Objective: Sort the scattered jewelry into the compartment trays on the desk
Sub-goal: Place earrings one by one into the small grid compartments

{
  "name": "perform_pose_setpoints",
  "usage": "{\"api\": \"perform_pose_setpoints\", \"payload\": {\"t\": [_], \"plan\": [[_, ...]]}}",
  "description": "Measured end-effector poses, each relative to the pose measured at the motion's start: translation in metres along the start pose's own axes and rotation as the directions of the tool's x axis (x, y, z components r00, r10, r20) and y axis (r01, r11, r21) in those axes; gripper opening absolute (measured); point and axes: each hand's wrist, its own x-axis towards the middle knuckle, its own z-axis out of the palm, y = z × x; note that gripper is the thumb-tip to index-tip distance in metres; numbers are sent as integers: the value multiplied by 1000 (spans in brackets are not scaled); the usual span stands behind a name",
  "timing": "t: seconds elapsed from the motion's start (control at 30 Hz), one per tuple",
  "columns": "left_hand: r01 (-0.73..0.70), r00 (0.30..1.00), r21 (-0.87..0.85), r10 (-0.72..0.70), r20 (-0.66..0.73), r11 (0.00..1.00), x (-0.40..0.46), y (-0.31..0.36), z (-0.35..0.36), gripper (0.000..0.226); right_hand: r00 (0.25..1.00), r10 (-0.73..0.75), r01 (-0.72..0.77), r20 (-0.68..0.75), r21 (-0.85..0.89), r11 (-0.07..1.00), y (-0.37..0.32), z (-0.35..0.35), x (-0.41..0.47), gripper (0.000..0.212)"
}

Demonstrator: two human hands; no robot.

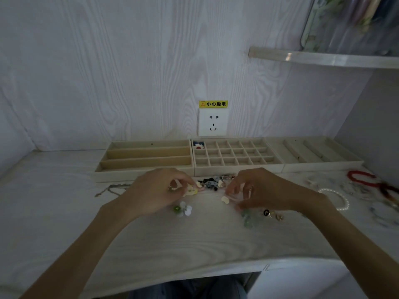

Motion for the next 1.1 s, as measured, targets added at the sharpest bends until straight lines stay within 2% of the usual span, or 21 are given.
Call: {"api": "perform_pose_setpoints", "payload": {"t": [0.1,0.2,0.27,0.33,0.4,0.43,0.5,0.57,0.7,0.77,0.8,0.9,0.97,1.0,1.1], "plan": [[-26,999,-24,26,22,999,3,11,10,24,994,-37,38,-98,3,999,5,10,6,15],[-18,997,-109,26,72,994,8,19,20,30,985,-30,38,-172,44,998,5,18,14,12],[-48,997,-135,56,58,990,12,24,25,41,978,15,24,-207,183,983,-1,17,18,14],[-58,997,-228,68,36,972,15,25,28,47,977,103,-5,-187,462,887,-9,14,20,18],[-22,999,-402,30,13,915,17,25,28,46,979,156,-24,-129,692,722,-14,11,20,23],[-7,1000,-482,11,5,876,18,25,28,43,979,165,-18,-121,754,657,-16,10,21,25],[-13,1000,-586,-6,-30,810,22,26,27,35,973,188,-8,-134,794,607,-18,9,24,26],[-23,996,-669,-39,-77,742,24,27,24,21,962,222,-8,-156,801,599,-22,9,28,24],[2,972,-715,-169,-162,699,28,22,20,9,950,253,-5,-184,800,600,-24,10,32,19],[4,962,-700,-193,-191,714,31,19,20,6,947,244,-6,-211,744,668,-24,13,35,20],[5,958,-688,-201,-205,726,32,18,20,4,941,231,-5,-248,673,740,-23,15,38,21],[31,950,-642,-223,-220,766,36,13,23,15,924,97,26,-369,314,949,-19,19,43,39],[46,954,-601,-214,-211,798,39,11,22,16,923,-33,117,-382,201,973,-17,22,47,53],[47,957,-586,-205,-206,809,40,10,21,13,920,-69,156,-386,197,968,-17,23,49,53],[49,971,-529,-166,-175,847,45,9,13,20,890,-85,205,-448,227,952,-19,24,54,33]]}}
